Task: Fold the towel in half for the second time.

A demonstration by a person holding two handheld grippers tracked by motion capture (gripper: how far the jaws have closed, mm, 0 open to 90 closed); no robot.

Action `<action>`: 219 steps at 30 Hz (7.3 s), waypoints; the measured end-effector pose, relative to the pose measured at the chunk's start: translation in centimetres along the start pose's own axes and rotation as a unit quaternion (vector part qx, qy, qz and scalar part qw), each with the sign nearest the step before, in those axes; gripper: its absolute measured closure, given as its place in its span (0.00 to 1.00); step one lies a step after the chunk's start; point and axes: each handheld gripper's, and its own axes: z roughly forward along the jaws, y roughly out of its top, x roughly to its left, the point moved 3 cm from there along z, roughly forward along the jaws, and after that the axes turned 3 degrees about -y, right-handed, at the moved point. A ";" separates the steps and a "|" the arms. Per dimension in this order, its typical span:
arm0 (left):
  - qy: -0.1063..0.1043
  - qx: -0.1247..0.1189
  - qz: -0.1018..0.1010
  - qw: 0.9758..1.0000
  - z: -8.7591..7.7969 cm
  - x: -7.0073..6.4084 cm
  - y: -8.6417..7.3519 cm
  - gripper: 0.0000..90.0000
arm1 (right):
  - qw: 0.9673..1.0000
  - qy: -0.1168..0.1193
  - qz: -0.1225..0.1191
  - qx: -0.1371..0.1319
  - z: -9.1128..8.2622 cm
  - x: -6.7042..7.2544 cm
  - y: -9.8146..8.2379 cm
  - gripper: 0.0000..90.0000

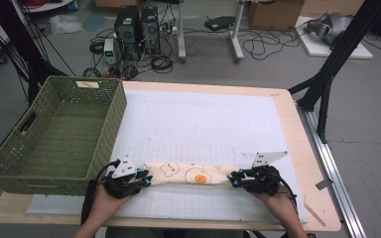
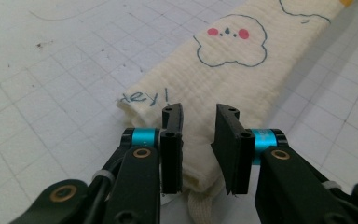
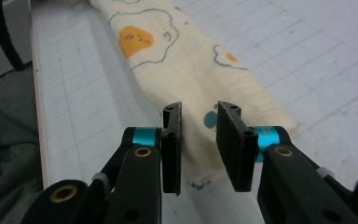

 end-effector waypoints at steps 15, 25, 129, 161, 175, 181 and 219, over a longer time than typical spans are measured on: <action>0.007 0.001 0.007 1.000 0.2 -0.1 -0.1 0.79 | 0.999 -0.002 0.015 -0.049 -1.4 -0.5 1.7 0.78; 0.005 -0.002 0.005 1.000 0.2 -0.1 -0.1 0.79 | 1.000 0.000 0.005 -0.015 -0.6 -0.2 1.1 0.77; 0.019 -0.012 -0.011 1.000 1.1 1.6 0.5 0.65 | 0.997 -0.067 -0.047 0.014 2.4 -0.8 0.3 0.52; -0.053 -0.071 0.055 0.995 1.2 -0.2 3.9 0.60 | 0.997 -0.062 -0.030 -0.025 1.5 -0.9 1.1 0.44; -0.129 -0.042 0.107 0.985 5.3 -1.9 7.3 0.54 | 0.997 -0.059 -0.030 -0.030 1.3 -1.1 1.1 0.43; -0.161 -0.015 0.134 0.978 6.3 -2.3 8.7 0.51 | 0.997 -0.059 -0.033 -0.032 1.1 -1.0 1.2 0.42; -0.164 0.076 0.179 0.967 9.5 -2.8 7.1 0.59 | 0.996 -0.063 -0.043 -0.037 0.9 -0.7 1.4 0.42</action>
